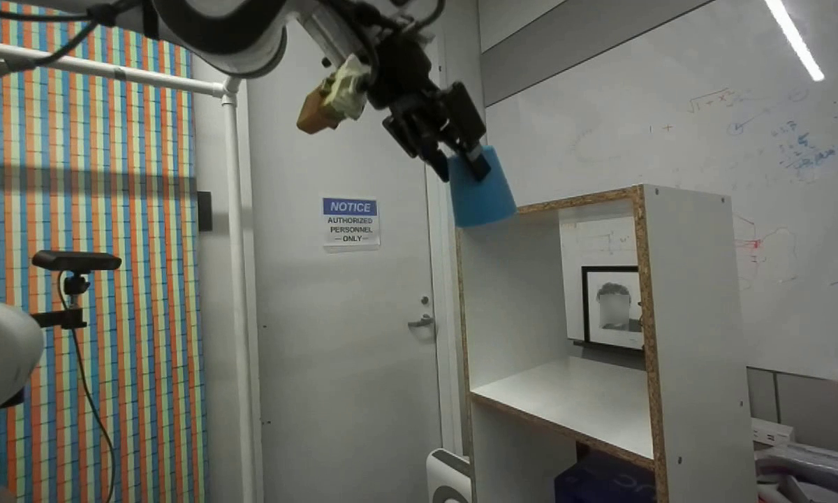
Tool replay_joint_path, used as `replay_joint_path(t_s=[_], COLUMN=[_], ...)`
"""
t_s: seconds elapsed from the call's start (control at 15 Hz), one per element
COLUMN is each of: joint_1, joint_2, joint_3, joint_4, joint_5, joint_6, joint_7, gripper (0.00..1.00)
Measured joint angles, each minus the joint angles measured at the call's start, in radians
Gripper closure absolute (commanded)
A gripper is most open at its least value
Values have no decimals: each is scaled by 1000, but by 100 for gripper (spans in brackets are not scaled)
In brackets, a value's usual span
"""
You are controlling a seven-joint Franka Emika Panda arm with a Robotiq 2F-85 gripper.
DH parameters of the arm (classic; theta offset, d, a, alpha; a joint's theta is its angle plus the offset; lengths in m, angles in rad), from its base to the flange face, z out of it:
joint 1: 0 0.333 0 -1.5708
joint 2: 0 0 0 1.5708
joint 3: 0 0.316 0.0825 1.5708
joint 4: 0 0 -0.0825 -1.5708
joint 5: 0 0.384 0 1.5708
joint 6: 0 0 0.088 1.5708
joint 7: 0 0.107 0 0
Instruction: Remove the cup from the top shelf and put it on the top of the cabinet
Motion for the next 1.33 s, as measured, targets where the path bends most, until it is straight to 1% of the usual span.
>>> replay_joint_path(t_s=[0.2,0.33,0.6,0.93,1.2,1.33], joint_1=[3,14,76,145,158,158], joint_2=[10,41,153,314,444,499], joint_3=[-62,-99,-155,-175,-175,-173], joint_4=[83,139,269,390,453,483], joint_5=[0,5,60,180,266,300], joint_6=[-3,-1,-1,23,72,77], joint_7=[1,1,1,0,-1,-2], gripper=[57,57,57,57,57,57])
